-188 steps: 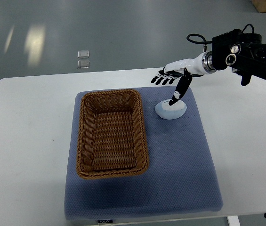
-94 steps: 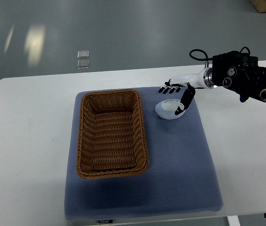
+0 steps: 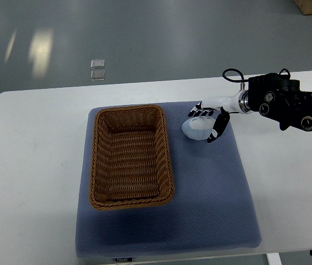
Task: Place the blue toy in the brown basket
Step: 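Close the right hand fingers around the plush toy, then lift the plush toy and carry it over the wicker basket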
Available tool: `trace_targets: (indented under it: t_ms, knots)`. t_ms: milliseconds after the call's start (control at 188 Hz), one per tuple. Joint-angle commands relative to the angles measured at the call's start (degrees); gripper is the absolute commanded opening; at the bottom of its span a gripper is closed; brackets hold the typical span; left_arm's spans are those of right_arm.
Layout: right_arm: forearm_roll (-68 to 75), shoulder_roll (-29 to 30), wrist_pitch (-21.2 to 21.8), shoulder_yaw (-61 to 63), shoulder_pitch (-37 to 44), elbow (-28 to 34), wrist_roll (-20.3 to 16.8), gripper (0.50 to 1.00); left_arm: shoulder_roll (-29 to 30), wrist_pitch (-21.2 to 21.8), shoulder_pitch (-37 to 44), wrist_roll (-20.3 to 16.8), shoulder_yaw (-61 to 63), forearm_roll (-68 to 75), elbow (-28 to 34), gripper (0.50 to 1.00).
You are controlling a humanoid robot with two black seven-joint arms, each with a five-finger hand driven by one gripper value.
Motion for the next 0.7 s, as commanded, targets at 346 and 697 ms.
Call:
trace_targets:
  t_ms: [346,697]
  knots:
    - [-1.9,1.0,-2.0,0.0,-1.0,-0.7,0.3,0.500,0.0,0.0,0.0,0.0,0.0,0.0,0.3,1.000]
    - [2.0,-5.3,1.6,0.6,12.2,11.0,0.4,0.500,0.0,0.0,-0.1,0.0,0.0,0.0,0.3,1.000]
